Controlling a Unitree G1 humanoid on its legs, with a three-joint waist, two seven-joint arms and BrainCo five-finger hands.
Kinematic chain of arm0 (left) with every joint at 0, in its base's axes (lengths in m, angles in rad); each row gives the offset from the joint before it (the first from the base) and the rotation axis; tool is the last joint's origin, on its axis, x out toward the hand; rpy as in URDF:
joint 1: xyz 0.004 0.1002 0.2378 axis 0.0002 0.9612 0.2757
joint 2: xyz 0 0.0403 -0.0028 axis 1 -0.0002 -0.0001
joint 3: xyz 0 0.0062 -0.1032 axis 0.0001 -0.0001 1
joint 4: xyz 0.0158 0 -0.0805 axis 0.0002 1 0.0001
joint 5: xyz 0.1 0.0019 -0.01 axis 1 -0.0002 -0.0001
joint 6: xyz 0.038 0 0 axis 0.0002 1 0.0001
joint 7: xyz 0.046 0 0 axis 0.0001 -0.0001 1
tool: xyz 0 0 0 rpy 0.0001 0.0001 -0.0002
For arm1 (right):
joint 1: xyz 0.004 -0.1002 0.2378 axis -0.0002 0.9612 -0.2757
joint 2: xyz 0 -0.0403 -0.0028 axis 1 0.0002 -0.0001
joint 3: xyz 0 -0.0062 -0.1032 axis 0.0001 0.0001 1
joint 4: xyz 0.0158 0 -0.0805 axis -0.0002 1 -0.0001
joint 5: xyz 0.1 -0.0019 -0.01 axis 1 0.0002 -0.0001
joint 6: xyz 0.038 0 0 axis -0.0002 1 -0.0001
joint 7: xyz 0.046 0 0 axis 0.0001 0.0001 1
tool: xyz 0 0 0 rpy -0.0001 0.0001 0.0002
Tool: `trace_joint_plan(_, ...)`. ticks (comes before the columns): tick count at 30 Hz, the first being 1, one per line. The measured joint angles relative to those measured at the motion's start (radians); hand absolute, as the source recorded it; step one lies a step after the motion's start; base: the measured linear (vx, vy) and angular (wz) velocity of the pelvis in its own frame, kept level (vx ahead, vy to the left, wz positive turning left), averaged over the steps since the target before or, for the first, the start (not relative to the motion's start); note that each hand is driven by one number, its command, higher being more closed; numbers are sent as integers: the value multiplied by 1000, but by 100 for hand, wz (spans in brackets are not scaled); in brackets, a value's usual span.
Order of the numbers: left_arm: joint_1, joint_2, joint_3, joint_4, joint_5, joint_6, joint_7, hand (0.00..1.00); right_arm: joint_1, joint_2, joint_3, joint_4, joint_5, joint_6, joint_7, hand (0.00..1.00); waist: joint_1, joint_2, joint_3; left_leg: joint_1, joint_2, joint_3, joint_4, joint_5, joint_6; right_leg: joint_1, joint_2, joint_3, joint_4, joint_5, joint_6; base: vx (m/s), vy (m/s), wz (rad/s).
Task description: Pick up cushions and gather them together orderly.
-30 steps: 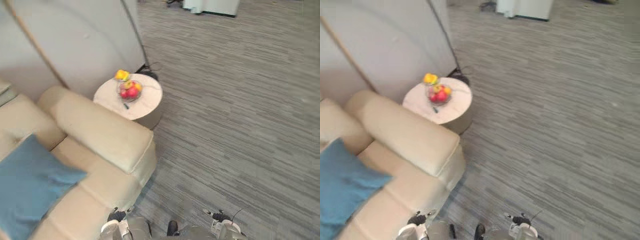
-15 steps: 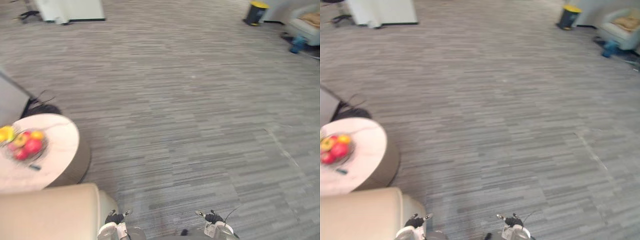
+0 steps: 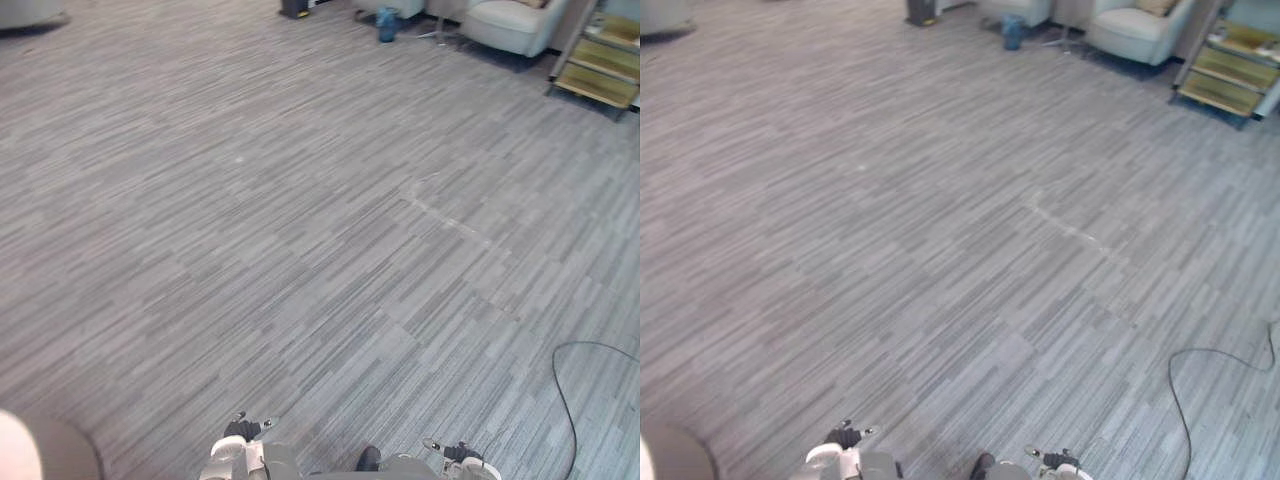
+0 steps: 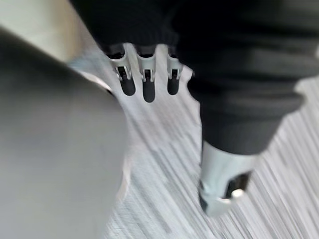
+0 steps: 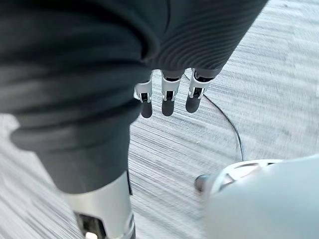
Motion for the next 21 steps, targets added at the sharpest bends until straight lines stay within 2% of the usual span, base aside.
trace_joint_plan(1, 0, -4, 4, -7, 0, 1, 0, 0, 2, 13, -11, -4, 6, 0, -1, 0, 1, 3, -2, -14, -30, -39, -182, 22, 3, 9, 5, 41, -6, -11, 18, 324, 177, -93)
trace_joint_plan(2, 8, -17, 33, -10, 0, 0, -1, 0, 12, 11, -18, -20, 6, 0, 0, 0, 14, 11, -8, -17, -49, -96, -274, 93, 8, 12, 14, 86, -2, -27, 42, 276, 155, -103)
trace_joint_plan(3, 13, -23, 42, -11, 0, 1, -1, 0, 17, 12, -20, -28, 6, 0, -1, 0, 21, 12, -14, -11, -54, -104, -272, 113, 18, 12, 14, 105, 2, -32, 49, 288, 158, -116)
trace_joint_plan(4, 19, -28, 70, -18, 3, 2, -1, 0, 24, 22, -20, -40, 6, 1, -2, 0, 29, -3, -35, 7, -69, -77, -260, 93, 31, 15, -2, 152, 13, -52, 72, 424, 180, -105)
trace_joint_plan(5, 20, -17, 81, -16, 20, 7, -1, 0, 36, 44, -20, -56, 7, 1, -2, 0, 29, -32, -45, 35, -80, -26, -259, 50, 36, 6, -36, 181, 83, -77, 99, 511, 209, -100)
trace_joint_plan(6, 19, -15, 81, -16, 20, 7, -1, 0, 41, 51, -20, -63, 7, 1, -1, 0, 30, -36, -44, 51, -82, -11, -260, 45, 34, -7, -44, 183, 125, -84, 108, 556, 221, -107)
trace_joint_plan(7, 22, -11, 78, -10, 20, 8, -2, 0, 41, 58, -12, -86, 8, -1, 8, 0, 29, -44, -44, 130, -92, 40, -285, 18, 57, -100, -86, 184, 386, -82, 145, 366, 160, -81)
trace_joint_plan(8, 21, -11, 76, -8, 20, 10, -2, 0, 41, 57, -12, -91, 8, -1, 9, 0, 22, -42, -43, 167, -93, 53, -298, 5, 59, -144, -104, 176, 495, -69, 167, 435, 175, -71)
trace_joint_plan(9, 16, -14, 74, -8, 19, 16, -2, 0, 42, 56, -12, -104, 8, -2, 10, 0, 15, -35, -39, 209, -92, 60, -313, -8, 61, -177, -125, 146, 592, -68, 169, 221, 75, -19)
trace_joint_plan(10, 15, -14, 72, -8, 19, 18, -1, 0, 45, 56, -12, -108, 8, -3, 10, 0, 11, -32, -37, 229, -91, 63, -323, -14, 57, -188, -135, 130, 618, -69, 169, 391, 69, -20)
trace_joint_plan(11, 15, -14, 68, -3, 19, 23, 0, 0, 42, 56, -14, -107, 8, -2, 14, 0, 8, -35, -38, 306, -83, 79, -380, -19, 54, -217, -158, 51, 624, -90, 148, 316, 23, -16)
trace_joint_plan(13, 16, -13, 64, 11, 19, 22, 0, 0, 40, 53, -24, -97, 6, -2, 16, 0, 0, -30, -39, 361, -64, 90, -425, -18, 48, -238, -154, -26, 548, -99, 135, 406, -20, -15)
trace_joint_plan(14, 14, -10, 54, 20, 19, 23, 0, 0, 29, 51, -24, -93, 6, -4, 17, 0, -11, -26, -38, 383, -45, 90, -455, -17, 43, -277, -131, -57, 453, -92, 123, 500, -113, -4)
trace_joint_plan(15, 11, -1, 35, 33, 20, 24, 0, 0, 12, 47, -25, -78, 6, -5, 18, 0, -28, -24, -36, 391, -27, 87, -474, -17, 42, -324, -98, -53, 344, -47, 113, 502, -146, 0)
trace_joint_plan(16, 9, 0, 34, 37, 20, 25, -1, 0, 8, 44, -25, -73, 6, -4, 18, 0, -30, -22, -33, 398, -20, 85, -481, -17, 42, -339, -85, -47, 302, -21, 109, 449, -188, 8)
trace_joint_plan(17, 6, 2, 26, 45, 20, 25, -1, 0, 0, 39, -31, -69, 13, -5, 18, 0, -34, -20, -23, 428, -12, 65, -494, -17, 42, -358, -55, -11, 183, 67, 103, 486, -254, 18)
trace_joint_plan(18, 12, 14, 27, 46, 20, 24, -1, 0, 7, 41, -43, -65, 20, -5, 18, 0, -38, -42, -17, 463, -28, 28, -488, -18, 40, -341, -53, 42, 76, 159, 107, 507, -285, 24)
trace_joint_plan(19, 16, 18, 29, 47, 20, 24, -1, 0, 19, 42, -46, -60, 21, -5, 18, 0, -38, -53, -16, 477, -37, 13, -485, -19, 38, -336, -59, 53, 63, 199, 97, 524, -325, 18)
trace_joint_plan(20, 18, 5, 38, 52, 20, 25, -2, 0, 13, 29, -63, -54, 36, -5, 21, 0, -39, -23, -15, 501, -11, -39, -435, -24, 24, -329, -37, 51, 145, 186, 58, 512, -318, -1)
trace_joint_plan(21, 30, -11, 49, 43, 21, 23, -3, 0, 9, 16, -60, -57, 37, -6, 23, 0, -38, 1, -21, 428, 20, -78, -247, -13, 5, -316, -20, 49, 168, 118, 49, 503, -316, -8)
